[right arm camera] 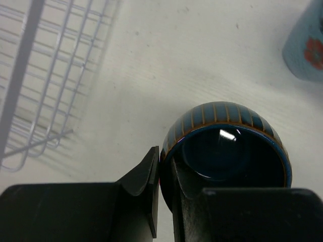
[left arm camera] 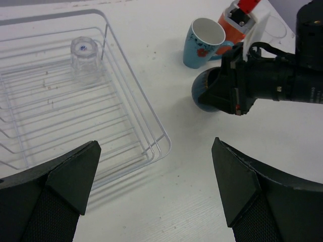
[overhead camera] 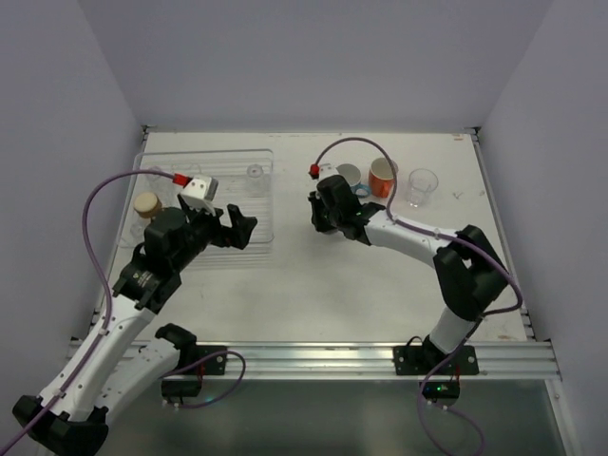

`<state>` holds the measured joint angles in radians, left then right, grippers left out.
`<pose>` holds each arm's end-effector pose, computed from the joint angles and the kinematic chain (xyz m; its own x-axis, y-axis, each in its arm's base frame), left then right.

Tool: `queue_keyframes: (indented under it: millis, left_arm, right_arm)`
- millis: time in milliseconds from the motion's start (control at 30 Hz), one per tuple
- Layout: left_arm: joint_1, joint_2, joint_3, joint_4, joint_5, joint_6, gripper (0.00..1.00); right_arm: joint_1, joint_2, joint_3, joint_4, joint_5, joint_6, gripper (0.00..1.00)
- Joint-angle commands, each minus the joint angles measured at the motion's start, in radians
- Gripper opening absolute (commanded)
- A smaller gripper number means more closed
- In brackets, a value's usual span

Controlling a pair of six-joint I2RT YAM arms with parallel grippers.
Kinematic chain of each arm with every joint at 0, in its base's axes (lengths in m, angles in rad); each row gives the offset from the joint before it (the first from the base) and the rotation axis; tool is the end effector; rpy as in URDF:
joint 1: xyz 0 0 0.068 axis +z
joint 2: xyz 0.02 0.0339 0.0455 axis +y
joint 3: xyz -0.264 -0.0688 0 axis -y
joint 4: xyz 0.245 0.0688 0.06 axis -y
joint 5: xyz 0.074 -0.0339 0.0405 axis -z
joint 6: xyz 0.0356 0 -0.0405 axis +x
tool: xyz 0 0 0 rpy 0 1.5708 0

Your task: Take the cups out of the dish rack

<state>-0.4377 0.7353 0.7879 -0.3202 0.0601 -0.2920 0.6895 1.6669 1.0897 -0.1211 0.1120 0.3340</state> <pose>0.1543 -0.0746 0.3344 -0.3663 -0.1459 -0.9190 0.3865 0.8746 -0.2928 0.2858 0.2305 0.2225 -0.6542 -0.1172 -0.7472 -0.3722 0.9099 0.1832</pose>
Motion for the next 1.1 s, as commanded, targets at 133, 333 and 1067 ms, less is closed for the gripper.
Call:
queue_keyframes:
  millis: [133, 333, 1067]
  left_arm:
    - [0.001, -0.079, -0.021, 0.035, -0.055, 0.051, 1.00]
    - [0.001, -0.096, -0.030, 0.038, -0.054, 0.048, 1.00]
    - [0.001, -0.059, -0.033, 0.036, -0.054, 0.044, 1.00]
  right_arm:
    - [0.048, 0.172, 0.255, 0.051, 0.071, -0.078, 0.00]
    - [0.050, 0.315, 0.462, 0.005, 0.043, -0.081, 0.00]
    - [0.005, 0.527, 0.659, -0.111, 0.041, -0.021, 0.09]
